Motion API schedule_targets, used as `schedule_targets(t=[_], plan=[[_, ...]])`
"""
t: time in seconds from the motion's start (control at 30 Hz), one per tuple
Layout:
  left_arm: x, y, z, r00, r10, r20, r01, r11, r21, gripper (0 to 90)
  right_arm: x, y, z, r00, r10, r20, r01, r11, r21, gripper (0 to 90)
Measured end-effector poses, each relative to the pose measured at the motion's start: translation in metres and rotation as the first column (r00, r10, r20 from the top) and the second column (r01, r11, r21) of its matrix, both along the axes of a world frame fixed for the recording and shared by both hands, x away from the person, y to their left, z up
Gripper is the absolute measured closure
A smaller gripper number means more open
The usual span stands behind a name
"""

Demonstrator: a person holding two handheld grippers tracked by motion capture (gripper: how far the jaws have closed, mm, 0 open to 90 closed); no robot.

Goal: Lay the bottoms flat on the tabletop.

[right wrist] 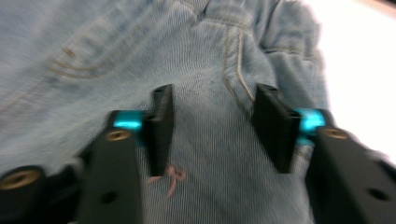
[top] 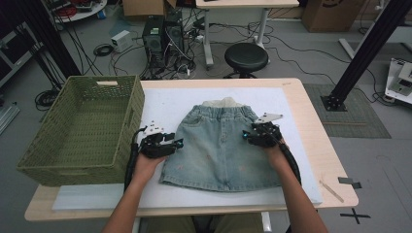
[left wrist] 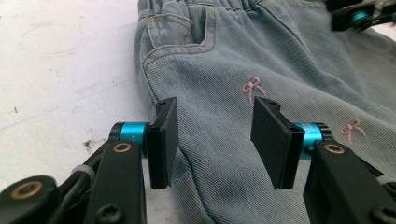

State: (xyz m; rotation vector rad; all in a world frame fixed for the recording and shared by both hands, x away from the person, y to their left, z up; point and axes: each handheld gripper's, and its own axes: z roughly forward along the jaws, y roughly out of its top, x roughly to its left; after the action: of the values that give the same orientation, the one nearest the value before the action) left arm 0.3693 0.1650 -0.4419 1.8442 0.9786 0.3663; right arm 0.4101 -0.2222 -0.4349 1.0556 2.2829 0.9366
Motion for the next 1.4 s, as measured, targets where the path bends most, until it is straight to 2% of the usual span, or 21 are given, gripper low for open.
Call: schedule_targets(t=[0.07,0.1,0.2,0.23,0.27,0.33,0.37,0.43,0.5,0.63,0.7,0.8,0.87,0.93,0.97,1.13,1.23,1.27,1.33,1.4], plan=[[0.0,0.001,0.0,1.0,0.005,0.001,-0.005,1.0,0.001,53.0,0.004,0.002,-0.01,0.9995,-0.002,-0.03,0.0,0.998,-0.065,63.9],[0.0,0.001,0.001,1.0,0.008,0.004,-0.008,1.0,0.001,53.0,0.004,0.0,-0.01,0.9997,-0.004,-0.023,0.003,0.998,-0.058,66.6],[0.0,0.003,0.004,0.9998,0.013,0.013,-0.013,0.9999,0.0,53.3,0.001,0.0,-0.007,0.9997,-0.012,-0.02,0.009,0.993,-0.119,70.5],[-0.001,0.003,0.004,0.9997,0.014,0.018,-0.013,0.9999,-0.004,54.1,0.0,-0.001,-0.007,0.9996,-0.013,-0.026,0.01,0.993,-0.118,70.5],[-0.001,0.003,0.005,0.9997,0.014,0.021,-0.014,0.9999,-0.006,54.5,0.0,-0.002,-0.006,0.9993,-0.013,-0.034,0.009,0.993,-0.114,70.3],[-0.001,0.002,0.005,0.9997,0.006,0.023,-0.006,0.9999,-0.009,55.7,-0.003,-0.005,-0.002,0.9989,-0.013,-0.045,0.009,0.997,-0.077,60.8],[-0.001,0.0,0.005,0.9996,0.0,0.028,0.0,1.0,-0.007,57.2,-0.005,-0.006,0.0,0.9993,-0.011,-0.036,0.009,0.999,-0.053,57.3],[0.001,-0.002,0.004,0.9996,-0.014,0.026,0.014,0.9999,-0.006,57.8,-0.013,-0.009,0.006,0.9997,-0.005,0.022,0.005,1.0,-0.002,53.1],[0.005,-0.007,0.004,0.9995,-0.02,0.024,0.02,0.9998,0.0,57.8,-0.019,-0.014,0.011,0.9992,-0.014,0.038,0.013,1.0,0.019,49.6],[0.011,-0.02,0.011,0.9958,-0.064,0.066,0.064,0.9979,-0.01,58.4,-0.025,-0.023,0.012,0.9989,-0.021,0.042,0.02,0.999,0.036,49.4],[0.017,-0.03,0.011,0.9944,-0.091,0.054,0.092,0.9958,-0.008,59.4,-0.027,-0.026,0.011,0.999,-0.025,0.038,0.023,0.999,0.035,49.4],[0.026,-0.045,0.007,0.993,-0.117,0.014,0.117,0.9928,0.025,61.9,-0.028,-0.029,0.01,0.9992,-0.029,0.027,0.028,0.998,0.048,49.4],[0.03,-0.052,0.003,0.9931,-0.118,-0.002,0.117,0.991,0.064,61.9,-0.03,-0.029,0.009,0.9995,-0.022,0.022,0.021,0.999,0.043,49.3],[0.032,-0.056,-0.003,0.9939,-0.104,-0.035,0.108,0.986,0.127,62.0,-0.031,-0.03,0.009,0.9997,-0.016,0.019,0.015,0.999,0.039,49.2],[0.033,-0.057,-0.007,0.9935,-0.097,-0.059,0.106,0.9793,0.173,63.2,-0.031,-0.03,0.009,0.9998,-0.013,0.017,0.013,0.999,0.036,49.2],[0.03,-0.055,-0.005,0.9927,-0.105,-0.059,0.115,0.9701,0.214,68.8,-0.032,-0.035,0.008,0.9996,-0.026,0.009,0.026,0.999,0.025,48.5],[0.026,-0.052,-0.002,0.9927,-0.094,-0.076,0.108,0.9682,0.225,69.6,-0.033,-0.043,0.009,0.9985,-0.055,0.006,0.055,0.998,0.021,47.8],[0.025,-0.049,0.0,0.9946,-0.077,-0.07,0.091,0.9692,0.229,67.6,-0.034,-0.046,0.01,0.9981,-0.061,0.009,0.061,0.998,0.023,47.5],[0.021,-0.041,0.001,0.9979,-0.042,-0.049,0.05,0.9824,0.18,54.8,-0.034,-0.054,0.011,0.9966,-0.082,0.008,0.081,0.996,0.033,47.5],[0.017,-0.032,0.003,0.9999,-0.009,-0.014,0.01,0.989,0.147,51.0,-0.033,-0.059,0.011,0.9952,-0.098,-0.006,0.098,0.995,0.034,47.2]])
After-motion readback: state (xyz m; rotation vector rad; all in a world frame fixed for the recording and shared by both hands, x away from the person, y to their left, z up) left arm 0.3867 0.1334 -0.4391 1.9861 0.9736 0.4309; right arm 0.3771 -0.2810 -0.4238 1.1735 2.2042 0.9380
